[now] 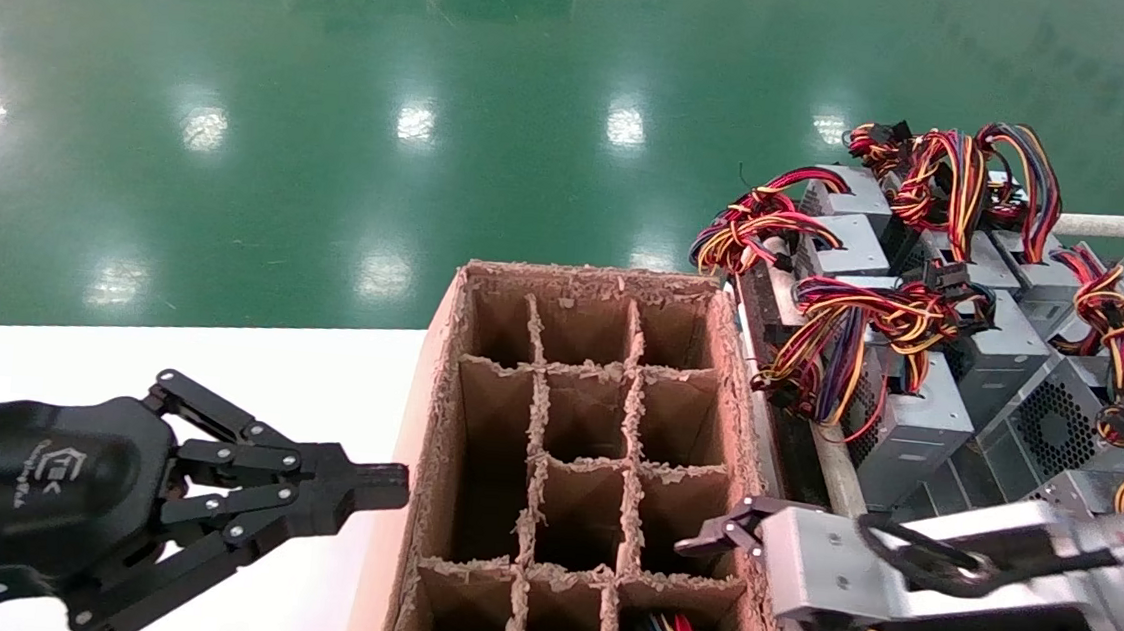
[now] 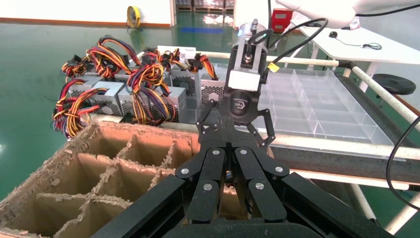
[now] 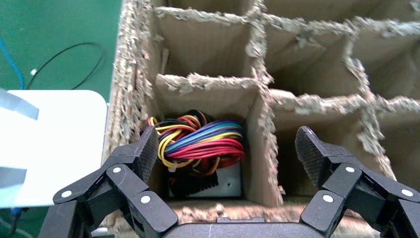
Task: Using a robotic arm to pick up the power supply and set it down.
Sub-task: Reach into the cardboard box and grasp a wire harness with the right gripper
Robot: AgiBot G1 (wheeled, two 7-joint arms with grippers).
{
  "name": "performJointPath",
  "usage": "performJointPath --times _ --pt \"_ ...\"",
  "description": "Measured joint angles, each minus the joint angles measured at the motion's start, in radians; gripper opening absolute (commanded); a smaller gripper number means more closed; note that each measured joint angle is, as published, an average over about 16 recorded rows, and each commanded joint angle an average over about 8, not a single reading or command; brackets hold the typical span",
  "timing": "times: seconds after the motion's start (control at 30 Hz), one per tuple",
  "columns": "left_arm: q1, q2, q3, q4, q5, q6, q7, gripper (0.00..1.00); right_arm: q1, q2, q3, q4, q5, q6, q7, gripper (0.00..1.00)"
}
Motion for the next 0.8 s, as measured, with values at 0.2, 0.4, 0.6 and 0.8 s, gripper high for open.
performJointPath --times 0.2,0.4,0.6,0.8 --pt "0.000 0.000 0.000 0.000 0.000 0.000 0.000 0.00 0.067 -0.035 -0.083 -0.027 -0.015 -0.009 -0.003 0.65" --pt "0.000 0.000 0.000 0.000 0.000 0.000 0.000 0.00 0.119 -0.053 -0.156 -0.057 -0.007 -0.007 -0.019 0.01" --pt "0.000 0.000 0.000 0.000 0.000 0.000 0.000 0.00 0.148 -0.051 -0.199 -0.075 0.013 0.000 -0.039 0.00" --pt "0.000 0.000 0.000 0.000 0.000 0.000 0.000 0.00 0.162 -0.047 -0.226 -0.081 0.031 0.004 -0.053 0.00"
